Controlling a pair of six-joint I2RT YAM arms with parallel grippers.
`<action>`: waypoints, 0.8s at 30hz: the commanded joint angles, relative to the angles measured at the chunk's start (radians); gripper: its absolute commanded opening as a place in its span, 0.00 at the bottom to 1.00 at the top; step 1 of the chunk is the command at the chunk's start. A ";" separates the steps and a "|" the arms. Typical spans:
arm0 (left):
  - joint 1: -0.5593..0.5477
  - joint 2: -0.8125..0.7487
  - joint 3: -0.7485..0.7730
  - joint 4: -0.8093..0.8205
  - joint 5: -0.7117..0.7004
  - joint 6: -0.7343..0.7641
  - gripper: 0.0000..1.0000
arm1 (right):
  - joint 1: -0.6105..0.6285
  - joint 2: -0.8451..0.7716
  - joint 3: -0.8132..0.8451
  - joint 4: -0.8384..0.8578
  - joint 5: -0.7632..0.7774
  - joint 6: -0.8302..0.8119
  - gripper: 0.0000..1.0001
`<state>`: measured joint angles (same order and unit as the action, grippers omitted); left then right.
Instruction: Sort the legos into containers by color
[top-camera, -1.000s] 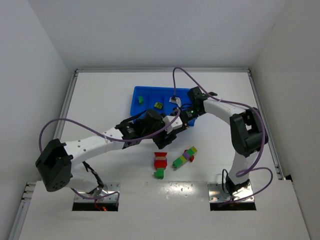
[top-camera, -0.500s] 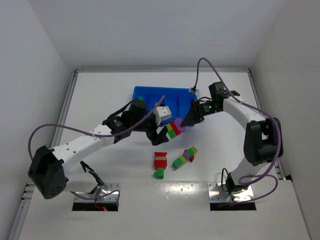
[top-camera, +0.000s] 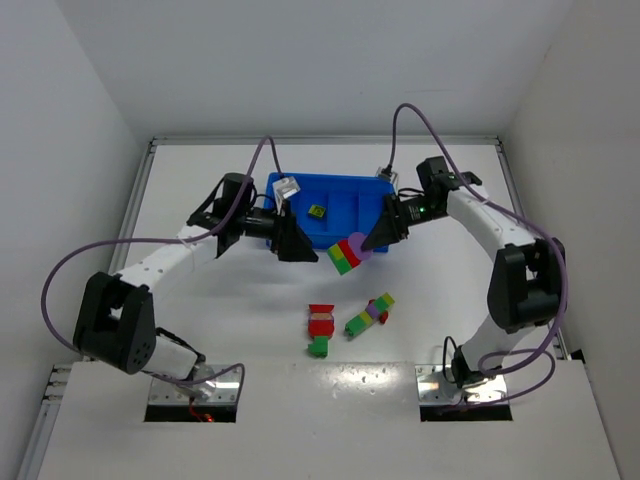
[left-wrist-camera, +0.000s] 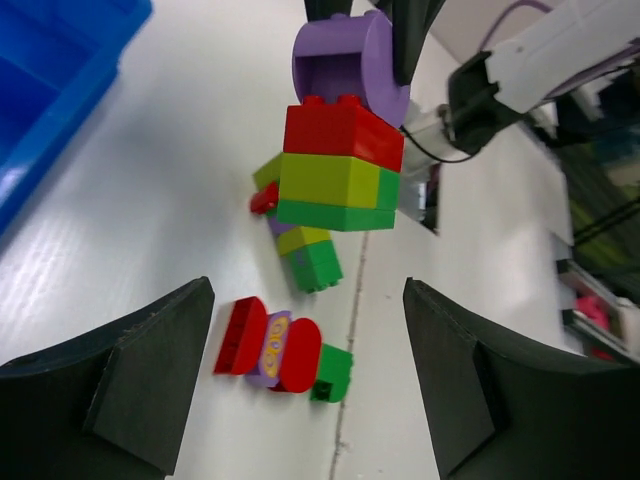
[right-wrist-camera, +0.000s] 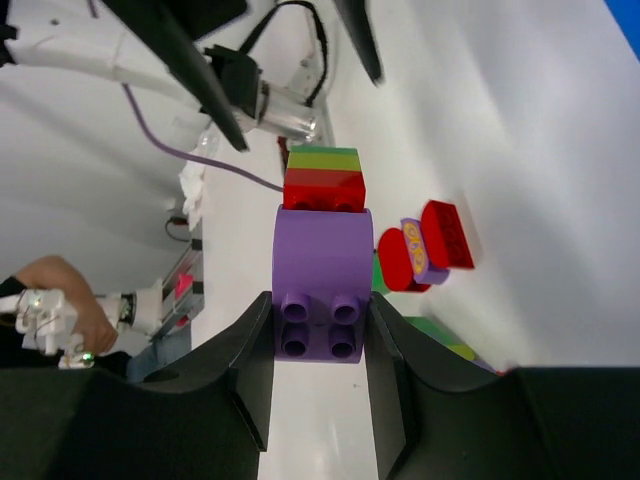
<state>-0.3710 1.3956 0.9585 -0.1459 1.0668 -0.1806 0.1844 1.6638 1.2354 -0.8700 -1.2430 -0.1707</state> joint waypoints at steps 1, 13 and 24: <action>0.006 0.042 0.006 0.107 0.160 -0.085 0.82 | 0.017 0.037 0.081 -0.099 -0.119 -0.133 0.00; 0.006 0.098 0.016 0.170 0.179 -0.146 0.76 | 0.058 0.037 0.099 -0.081 -0.113 -0.133 0.00; -0.023 0.128 0.005 0.239 0.226 -0.188 0.61 | 0.076 0.047 0.108 -0.081 -0.113 -0.133 0.00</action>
<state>-0.3782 1.5112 0.9585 0.0242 1.2423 -0.3580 0.2531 1.7092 1.3018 -0.9646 -1.3010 -0.2699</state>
